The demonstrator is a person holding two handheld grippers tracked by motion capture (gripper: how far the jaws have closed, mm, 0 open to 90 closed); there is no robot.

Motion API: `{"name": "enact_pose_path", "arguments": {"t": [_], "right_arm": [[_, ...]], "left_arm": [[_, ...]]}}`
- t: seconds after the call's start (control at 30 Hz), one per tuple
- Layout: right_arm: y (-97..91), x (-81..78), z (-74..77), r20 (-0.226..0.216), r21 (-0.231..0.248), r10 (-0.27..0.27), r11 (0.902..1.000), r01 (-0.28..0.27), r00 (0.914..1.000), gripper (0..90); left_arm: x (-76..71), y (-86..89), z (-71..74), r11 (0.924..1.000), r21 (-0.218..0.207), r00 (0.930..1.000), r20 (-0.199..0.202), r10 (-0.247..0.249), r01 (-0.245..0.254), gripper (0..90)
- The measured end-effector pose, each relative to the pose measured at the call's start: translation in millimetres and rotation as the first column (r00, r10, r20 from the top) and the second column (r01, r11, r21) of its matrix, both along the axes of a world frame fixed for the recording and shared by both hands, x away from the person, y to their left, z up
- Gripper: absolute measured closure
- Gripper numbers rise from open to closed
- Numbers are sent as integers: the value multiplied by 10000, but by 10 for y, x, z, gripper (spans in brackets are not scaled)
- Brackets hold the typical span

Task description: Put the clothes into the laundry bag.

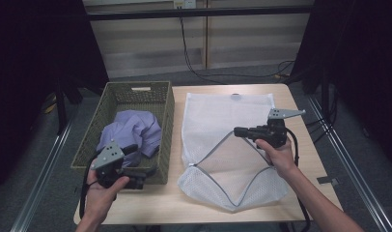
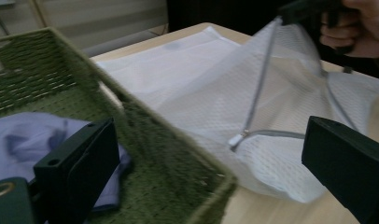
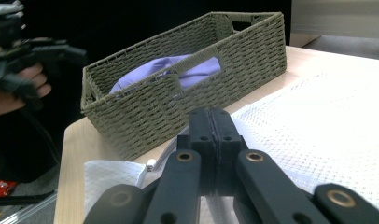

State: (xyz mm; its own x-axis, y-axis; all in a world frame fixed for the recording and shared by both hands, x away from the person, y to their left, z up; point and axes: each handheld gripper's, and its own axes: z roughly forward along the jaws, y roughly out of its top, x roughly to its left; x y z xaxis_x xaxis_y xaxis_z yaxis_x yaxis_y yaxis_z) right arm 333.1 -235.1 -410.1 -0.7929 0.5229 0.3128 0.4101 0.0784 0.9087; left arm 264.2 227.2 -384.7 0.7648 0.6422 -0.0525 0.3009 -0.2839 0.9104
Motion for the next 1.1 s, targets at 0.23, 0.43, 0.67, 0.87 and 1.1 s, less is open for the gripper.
{"name": "enact_pose_path", "arguments": {"t": [0.23, 0.43, 0.67, 0.87, 1.1], "right_arm": [[16, -1, -5, -26, -47, 36, 10000, -37, 10000, 899], [21, 10, -16, -61, -102, 57, 9999, -58, 10000, 899], [34, 23, -35, -112, -151, 124, 9998, -126, 9999, 899], [49, 12, -42, -107, -218, 166, 9996, -168, 9998, 899], [46, 26, -64, -184, -250, 117, 9996, -122, 9998, 898]], "left_arm": [[305, 180, 38, 9974, 159, 9957, -596, 713, -705, 55], [718, 344, 77, 9840, 515, 9790, -1049, 1750, -1704, 41], [1102, 255, -82, 9636, 1504, 9568, -1575, 2442, -2212, 41], [1293, 260, -245, 9520, 2089, 9418, -2049, 2664, -2239, 41], [1485, 231, -434, 9390, 2736, 9277, -2490, 2783, -2082, 40]]}}
